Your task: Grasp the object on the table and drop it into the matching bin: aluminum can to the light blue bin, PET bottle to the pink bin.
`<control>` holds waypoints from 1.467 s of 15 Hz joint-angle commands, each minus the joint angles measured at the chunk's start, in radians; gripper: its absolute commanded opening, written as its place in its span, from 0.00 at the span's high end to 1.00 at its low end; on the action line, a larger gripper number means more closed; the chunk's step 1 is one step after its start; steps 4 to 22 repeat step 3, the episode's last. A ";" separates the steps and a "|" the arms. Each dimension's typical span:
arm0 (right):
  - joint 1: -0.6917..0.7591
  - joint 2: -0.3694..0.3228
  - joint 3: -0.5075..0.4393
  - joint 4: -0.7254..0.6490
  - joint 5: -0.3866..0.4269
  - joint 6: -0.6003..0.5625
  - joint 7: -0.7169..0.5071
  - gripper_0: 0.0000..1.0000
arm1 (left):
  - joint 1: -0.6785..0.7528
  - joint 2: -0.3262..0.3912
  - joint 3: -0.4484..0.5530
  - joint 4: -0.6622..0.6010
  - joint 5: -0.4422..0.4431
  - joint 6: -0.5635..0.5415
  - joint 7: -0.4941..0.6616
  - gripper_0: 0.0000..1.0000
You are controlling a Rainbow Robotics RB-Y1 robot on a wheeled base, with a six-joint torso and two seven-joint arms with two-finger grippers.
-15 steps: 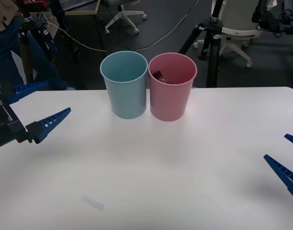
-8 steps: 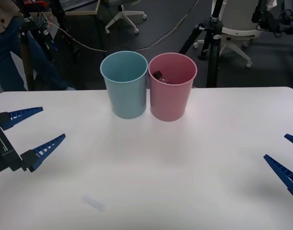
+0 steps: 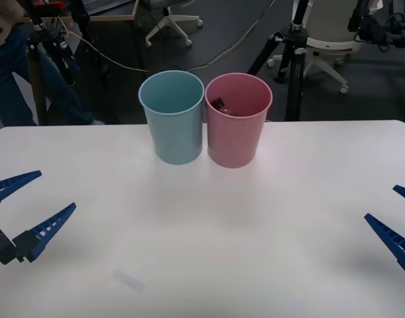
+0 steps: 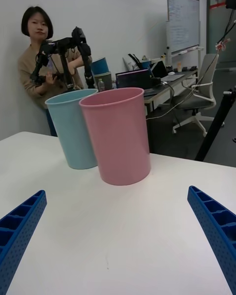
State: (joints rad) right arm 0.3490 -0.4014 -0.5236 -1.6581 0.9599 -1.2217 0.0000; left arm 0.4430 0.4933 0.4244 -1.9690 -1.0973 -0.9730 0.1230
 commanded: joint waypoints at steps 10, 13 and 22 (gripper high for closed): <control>0.000 0.000 0.000 0.000 0.000 0.000 0.000 0.00 | 0.013 0.001 0.002 -0.005 0.004 0.002 0.001 0.00; 0.000 0.000 0.000 0.000 0.000 0.000 0.000 0.00 | 0.013 0.001 0.002 -0.005 0.004 0.002 0.001 0.00; 0.000 0.000 0.000 0.000 0.000 0.000 0.000 0.00 | 0.013 0.001 0.002 -0.005 0.004 0.002 0.001 0.00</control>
